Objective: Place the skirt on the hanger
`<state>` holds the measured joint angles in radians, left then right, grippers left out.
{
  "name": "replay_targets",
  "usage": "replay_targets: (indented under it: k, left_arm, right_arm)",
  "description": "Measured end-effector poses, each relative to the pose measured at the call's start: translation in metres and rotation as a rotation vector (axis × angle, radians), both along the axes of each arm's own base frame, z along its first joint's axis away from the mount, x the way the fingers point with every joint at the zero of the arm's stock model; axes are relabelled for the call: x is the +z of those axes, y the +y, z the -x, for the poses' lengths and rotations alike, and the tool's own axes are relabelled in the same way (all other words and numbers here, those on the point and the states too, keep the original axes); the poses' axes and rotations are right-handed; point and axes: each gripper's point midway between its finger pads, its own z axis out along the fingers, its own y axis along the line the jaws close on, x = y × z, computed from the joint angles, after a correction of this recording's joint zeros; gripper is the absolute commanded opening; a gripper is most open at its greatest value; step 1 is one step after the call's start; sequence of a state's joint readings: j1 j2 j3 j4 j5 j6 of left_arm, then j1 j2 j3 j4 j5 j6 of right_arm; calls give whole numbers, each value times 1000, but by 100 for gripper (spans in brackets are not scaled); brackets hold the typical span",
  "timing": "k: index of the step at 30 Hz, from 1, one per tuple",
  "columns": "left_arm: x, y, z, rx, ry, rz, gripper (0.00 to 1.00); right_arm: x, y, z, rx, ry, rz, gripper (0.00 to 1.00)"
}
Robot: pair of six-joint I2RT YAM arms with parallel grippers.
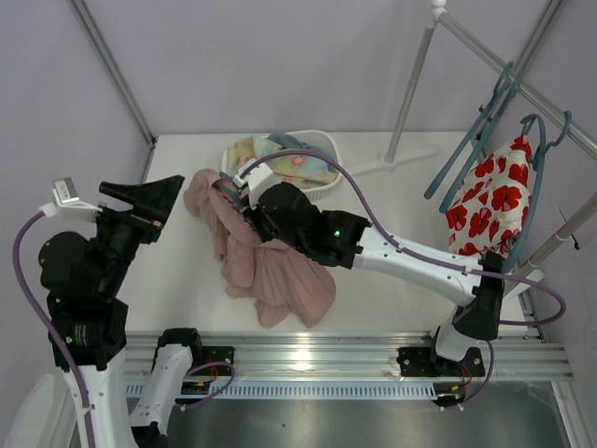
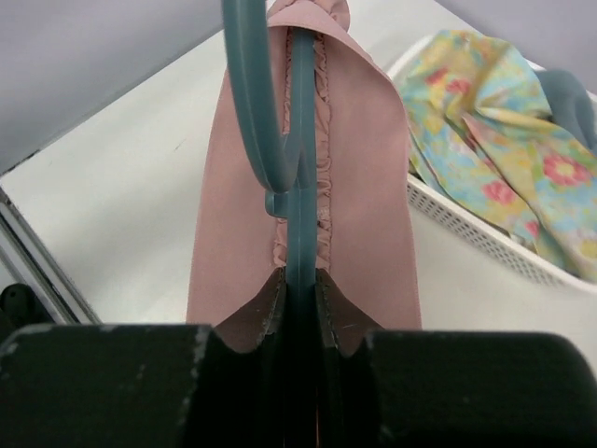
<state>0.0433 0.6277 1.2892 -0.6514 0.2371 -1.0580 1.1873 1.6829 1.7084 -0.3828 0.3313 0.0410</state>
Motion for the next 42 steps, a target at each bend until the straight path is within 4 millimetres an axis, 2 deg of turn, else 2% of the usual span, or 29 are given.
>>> replay_targets:
  k: [5,10,18,22,27,30,34,38,42]
  left_arm:
    - [14,-10,22,-71,-98,-126,87]
    - [4,-26,22,-195,-115,-260,84]
    - [-38,-22,16,-247,-30,-479,84]
    - [-61,-9,6,-206,41,-554,84]
    - [-118,9,-14,-169,208,-610,85]
    - [-141,15,-25,-172,290,-634,85]
    - [-153,20,-37,-176,339,-663,85]
    - [-162,22,-45,-185,374,-683,86]
    - [-166,24,-50,-185,388,-701,86]
  right_arm:
    - [24,-34,-3,-137,17,-45,0]
    - [49,-65,-5,-254,27,-109,0]
    - [68,-120,-11,-448,14,-141,0]
    - [77,-155,-26,-587,11,-132,0]
    - [104,-205,-48,-791,-2,-158,0]
    - [120,-236,-59,-901,-16,-182,0]
    - [134,-275,-72,-1021,-26,-206,0]
    - [139,-304,-85,-1136,-28,-206,0]
    - [137,-312,-99,-1205,-38,-180,0]
